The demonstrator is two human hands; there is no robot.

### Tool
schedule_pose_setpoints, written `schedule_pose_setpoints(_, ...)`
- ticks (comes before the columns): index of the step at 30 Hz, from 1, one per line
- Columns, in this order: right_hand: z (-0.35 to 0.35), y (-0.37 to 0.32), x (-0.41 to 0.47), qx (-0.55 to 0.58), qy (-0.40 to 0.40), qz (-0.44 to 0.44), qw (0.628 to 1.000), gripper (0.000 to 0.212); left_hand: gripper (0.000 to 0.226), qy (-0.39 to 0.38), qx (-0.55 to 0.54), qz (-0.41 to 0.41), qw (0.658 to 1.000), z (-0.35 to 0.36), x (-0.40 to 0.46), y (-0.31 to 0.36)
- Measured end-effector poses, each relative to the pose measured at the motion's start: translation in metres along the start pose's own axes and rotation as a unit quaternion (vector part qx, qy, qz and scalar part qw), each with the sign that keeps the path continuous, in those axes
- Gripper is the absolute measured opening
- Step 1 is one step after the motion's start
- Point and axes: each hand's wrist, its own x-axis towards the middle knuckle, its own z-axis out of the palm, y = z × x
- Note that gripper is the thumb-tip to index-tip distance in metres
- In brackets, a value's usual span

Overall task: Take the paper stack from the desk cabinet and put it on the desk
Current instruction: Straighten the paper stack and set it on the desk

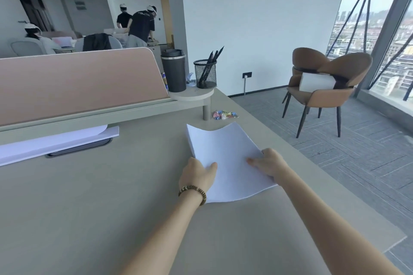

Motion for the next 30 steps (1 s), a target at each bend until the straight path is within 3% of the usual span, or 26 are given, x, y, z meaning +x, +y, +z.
schedule_pose_setpoints(3, -0.005, 0.0, 0.024, -0.072, 0.036, -0.009, 0.997, 0.031, 0.063, 0.018, 0.107, 0.026, 0.994, 0.015, 0.02, 0.007)
schedule_pose_setpoints(6, -0.009, 0.0, 0.043, -0.133, 0.06, -0.019, 0.989, 0.034, 0.062, 0.032, 0.164, 0.047, 0.985, 0.026, 0.036, 0.009)
schedule_pose_setpoints(11, -0.01, -0.005, 0.058, -0.169, 0.058, -0.018, 0.984, 0.051, 0.059, 0.048, 0.196, 0.064, 0.977, 0.037, 0.049, 0.006)
schedule_pose_setpoints(20, -0.01, -0.013, 0.058, -0.198, 0.065, -0.024, 0.978, 0.055, 0.065, 0.079, 0.252, 0.084, 0.961, 0.044, 0.054, 0.004)
schedule_pose_setpoints(26, -0.006, -0.018, 0.053, -0.325, 0.101, -0.032, 0.94, 0.061, 0.077, 0.059, 0.302, 0.071, 0.949, 0.04, 0.056, 0.001)
schedule_pose_setpoints(30, 0.0, -0.023, 0.046, -0.356, 0.141, -0.085, 0.92, 0.062, 0.08, 0.054, 0.3, 0.081, 0.949, 0.027, 0.052, 0.002)
